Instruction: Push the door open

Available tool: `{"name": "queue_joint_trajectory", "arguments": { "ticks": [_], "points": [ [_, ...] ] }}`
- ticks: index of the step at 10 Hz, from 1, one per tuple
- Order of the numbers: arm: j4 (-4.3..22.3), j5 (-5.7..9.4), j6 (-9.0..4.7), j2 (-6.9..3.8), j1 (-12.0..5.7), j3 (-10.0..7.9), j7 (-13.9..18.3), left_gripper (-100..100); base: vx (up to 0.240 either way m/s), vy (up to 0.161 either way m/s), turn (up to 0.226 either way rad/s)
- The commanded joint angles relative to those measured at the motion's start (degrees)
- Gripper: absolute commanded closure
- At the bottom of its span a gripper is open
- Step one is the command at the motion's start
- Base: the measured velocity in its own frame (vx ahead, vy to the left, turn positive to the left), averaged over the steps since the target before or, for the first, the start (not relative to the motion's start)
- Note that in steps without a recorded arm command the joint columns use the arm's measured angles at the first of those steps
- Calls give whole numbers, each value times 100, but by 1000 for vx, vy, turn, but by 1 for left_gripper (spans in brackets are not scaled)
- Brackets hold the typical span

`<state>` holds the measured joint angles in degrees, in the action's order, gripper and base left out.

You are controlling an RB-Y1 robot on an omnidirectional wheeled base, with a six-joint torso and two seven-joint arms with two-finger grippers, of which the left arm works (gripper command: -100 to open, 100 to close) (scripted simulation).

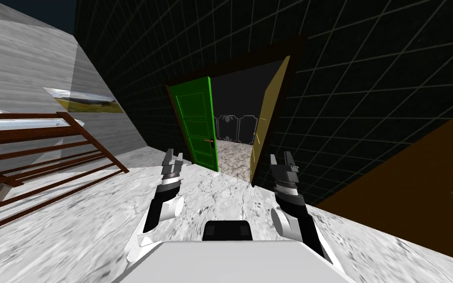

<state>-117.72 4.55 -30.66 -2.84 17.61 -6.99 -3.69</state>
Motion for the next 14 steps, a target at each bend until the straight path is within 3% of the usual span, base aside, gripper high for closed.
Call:
{"name": "queue_joint_trajectory", "arguments": {
  "ticks": [1, 14],
  "points": [
    [216, -9, 22, -25, -120, -42, -25, -100, 89, 107, -122],
    [2078, -64, 278, -157, -1185, -452, -218, -100, 75, 118, -132]
  ]
}}
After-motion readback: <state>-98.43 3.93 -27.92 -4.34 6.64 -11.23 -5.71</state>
